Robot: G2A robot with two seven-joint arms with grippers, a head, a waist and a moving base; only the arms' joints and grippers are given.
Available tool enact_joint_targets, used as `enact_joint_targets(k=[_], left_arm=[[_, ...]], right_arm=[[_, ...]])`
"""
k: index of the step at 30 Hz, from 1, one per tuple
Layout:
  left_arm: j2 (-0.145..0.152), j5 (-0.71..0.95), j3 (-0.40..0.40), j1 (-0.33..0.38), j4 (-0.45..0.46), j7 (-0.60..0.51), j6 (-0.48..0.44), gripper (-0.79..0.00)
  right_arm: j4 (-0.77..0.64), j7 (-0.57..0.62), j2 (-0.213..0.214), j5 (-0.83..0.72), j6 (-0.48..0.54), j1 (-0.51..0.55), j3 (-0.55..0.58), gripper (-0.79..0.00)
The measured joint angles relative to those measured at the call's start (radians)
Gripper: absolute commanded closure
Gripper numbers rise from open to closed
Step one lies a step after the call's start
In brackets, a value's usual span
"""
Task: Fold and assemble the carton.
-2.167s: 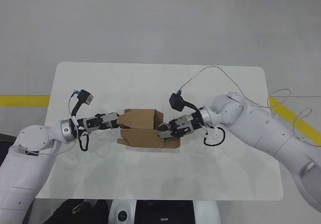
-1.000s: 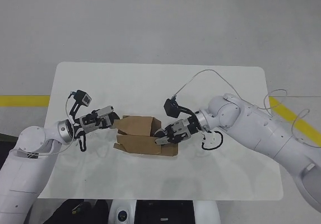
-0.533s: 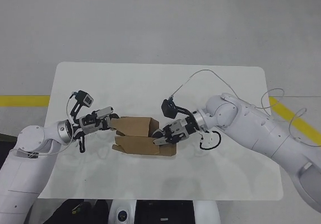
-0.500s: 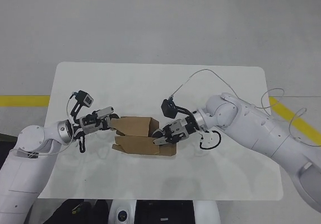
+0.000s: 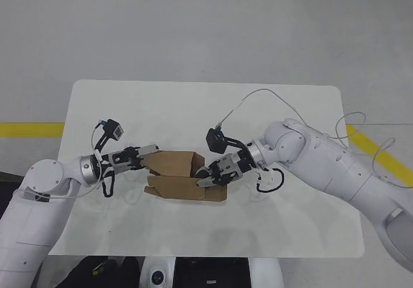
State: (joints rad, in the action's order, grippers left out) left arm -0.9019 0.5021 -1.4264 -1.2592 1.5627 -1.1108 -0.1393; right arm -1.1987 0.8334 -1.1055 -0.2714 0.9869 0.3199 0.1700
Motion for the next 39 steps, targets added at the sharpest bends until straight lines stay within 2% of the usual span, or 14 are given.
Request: enact_joint_targets(k=[8, 13, 14, 16, 20, 21, 22, 27, 34, 35, 36, 37, 38, 39], left_arm=[[0.001, -0.035, 0.011, 0.001, -0.012, -0.012, 0.016, -0.280], [0.002, -0.051, 0.014, -0.001, -0.008, -0.019, 0.018, -0.068], [0.002, -0.052, 0.014, -0.001, -0.007, -0.021, 0.017, -0.046], [0.002, -0.054, 0.014, -0.003, -0.004, -0.024, 0.016, -0.028], [0.003, -0.051, 0.011, -0.005, 0.000, -0.026, 0.015, -0.043], [0.003, -0.048, 0.009, -0.005, 0.000, -0.027, 0.015, 0.000], [0.003, -0.043, 0.007, -0.004, 0.000, -0.026, 0.014, 0.000], [0.003, -0.046, -0.004, -0.002, 0.006, 0.000, -0.003, 0.000], [0.004, -0.097, -0.018, -0.009, 0.043, 0.031, -0.087, 0.000], [0.004, -0.103, -0.019, -0.011, 0.048, 0.034, -0.099, 0.000], [0.004, -0.108, -0.020, -0.013, 0.053, 0.038, -0.109, 0.000], [0.004, -0.113, -0.021, -0.016, 0.060, 0.045, -0.122, 0.000], [0.003, -0.114, -0.022, -0.018, 0.065, 0.051, -0.130, 0.000], [0.003, -0.113, -0.022, -0.020, 0.069, 0.057, -0.139, 0.000]], right_arm=[[-0.005, 0.006, 0.000, 0.003, -0.006, -0.002, 0.000, 0.000], [-0.009, 0.008, 0.002, 0.003, -0.008, -0.005, 0.000, 0.000], [-0.009, 0.008, 0.003, 0.003, -0.008, -0.005, 0.000, 0.000], [-0.010, 0.008, 0.004, 0.005, -0.008, -0.006, 0.000, 0.000], [-0.010, 0.009, 0.005, 0.006, -0.009, -0.007, 0.000, 0.000], [-0.010, 0.011, 0.005, 0.007, -0.011, -0.007, 0.000, -0.329], [-0.009, 0.014, 0.005, 0.007, -0.014, -0.008, 0.000, -0.785], [0.020, 0.021, 0.009, -0.060, -0.021, -0.003, 0.000, -0.785], [0.007, 0.025, 0.030, -0.383, -0.025, 0.031, 0.000, -0.785], [-0.006, 0.037, 0.033, -0.432, -0.037, 0.038, 0.000, -0.757], [-0.022, 0.053, 0.035, -0.483, -0.053, 0.044, 0.000, -0.674], [-0.041, 0.081, 0.038, -0.548, -0.081, 0.048, 0.000, -0.511], [-0.050, 0.105, 0.039, -0.590, -0.105, 0.050, 0.002, -0.403], [-0.052, 0.128, 0.039, -0.627, -0.128, 0.053, 0.005, -0.391]])
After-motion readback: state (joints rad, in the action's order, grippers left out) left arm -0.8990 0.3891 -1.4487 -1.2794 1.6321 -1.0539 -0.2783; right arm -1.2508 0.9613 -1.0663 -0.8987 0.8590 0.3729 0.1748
